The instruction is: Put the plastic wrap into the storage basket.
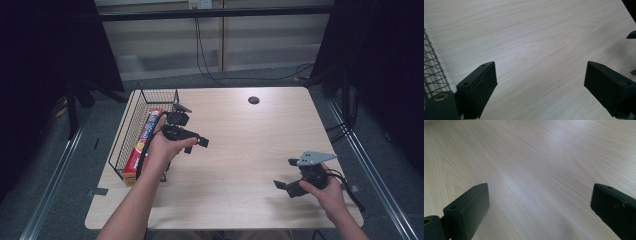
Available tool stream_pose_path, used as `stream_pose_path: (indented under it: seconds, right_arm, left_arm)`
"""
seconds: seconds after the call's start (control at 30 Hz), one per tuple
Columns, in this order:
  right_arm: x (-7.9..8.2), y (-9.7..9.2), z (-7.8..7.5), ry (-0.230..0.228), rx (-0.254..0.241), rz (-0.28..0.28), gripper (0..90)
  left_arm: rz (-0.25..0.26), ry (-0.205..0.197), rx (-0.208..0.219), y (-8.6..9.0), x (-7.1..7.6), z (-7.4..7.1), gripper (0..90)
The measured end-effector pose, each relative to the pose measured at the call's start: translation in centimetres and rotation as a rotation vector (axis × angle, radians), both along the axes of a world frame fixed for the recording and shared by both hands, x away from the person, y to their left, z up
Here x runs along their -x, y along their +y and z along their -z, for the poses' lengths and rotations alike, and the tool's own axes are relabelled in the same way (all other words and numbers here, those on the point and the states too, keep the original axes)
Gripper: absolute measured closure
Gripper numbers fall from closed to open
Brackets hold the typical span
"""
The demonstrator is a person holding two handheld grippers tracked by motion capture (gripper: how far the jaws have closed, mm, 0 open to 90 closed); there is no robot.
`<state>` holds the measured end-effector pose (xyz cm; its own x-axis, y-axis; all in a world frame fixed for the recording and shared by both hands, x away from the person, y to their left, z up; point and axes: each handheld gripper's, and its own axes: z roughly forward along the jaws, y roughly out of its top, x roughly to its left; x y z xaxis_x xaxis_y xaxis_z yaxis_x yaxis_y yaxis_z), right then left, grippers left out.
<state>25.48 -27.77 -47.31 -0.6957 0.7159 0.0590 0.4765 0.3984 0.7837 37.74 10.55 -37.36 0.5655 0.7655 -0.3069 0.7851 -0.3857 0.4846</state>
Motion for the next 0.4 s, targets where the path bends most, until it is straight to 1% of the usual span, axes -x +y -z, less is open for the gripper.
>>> stream_pose_path:
  seconds: [0.07, 0.1, 0.13, 0.2, 0.27, 0.3, 0.33, 0.37, 0.4]
  right_arm:
    - [0.0, 0.1, 0.2, 0.005, 0.005, -0.004, 1.9]
    - [-0.1, 0.2, 0.3, 0.008, 0.007, -0.007, 1.9]
    - [-0.1, 0.3, 0.3, 0.008, 0.008, -0.004, 1.9]
    - [-0.2, 0.3, 0.4, 0.011, 0.011, -0.003, 1.9]
    - [-0.2, 0.4, 0.5, 0.021, 0.017, 0.007, 1.9]
    - [-0.3, 0.4, 0.6, 0.021, 0.019, 0.001, 1.9]
    - [-0.4, 0.4, 0.7, 0.027, 0.024, 0.002, 1.8]
    - [-0.4, 0.5, 0.9, 0.032, 0.034, 0.002, 1.9]
    - [-0.5, 0.6, 1.1, 0.05, 0.045, 0.0, 1.9]
  left_arm:
    - [0.006, -0.002, 0.003, -0.4, 0.4, 0.5, 11.0]
    - [0.023, -0.004, 0.001, -0.5, 0.5, 0.8, 10.9]
    - [0.027, -0.004, 0.006, -0.6, 0.7, 1.0, 10.9]
    - [0.036, -0.006, 0.03, -0.9, 1.0, 1.6, 11.1]
    - [0.052, -0.005, 0.038, -1.1, 1.3, 2.2, 11.2]
    - [0.054, -0.011, 0.039, -1.3, 1.5, 2.6, 11.2]
    - [0.061, -0.012, 0.03, -1.3, 1.7, 3.0, 11.2]
    - [0.067, -0.014, 0.039, -1.4, 1.8, 3.4, 11.2]
    - [0.079, -0.019, 0.049, -1.5, 2.1, 3.8, 11.4]
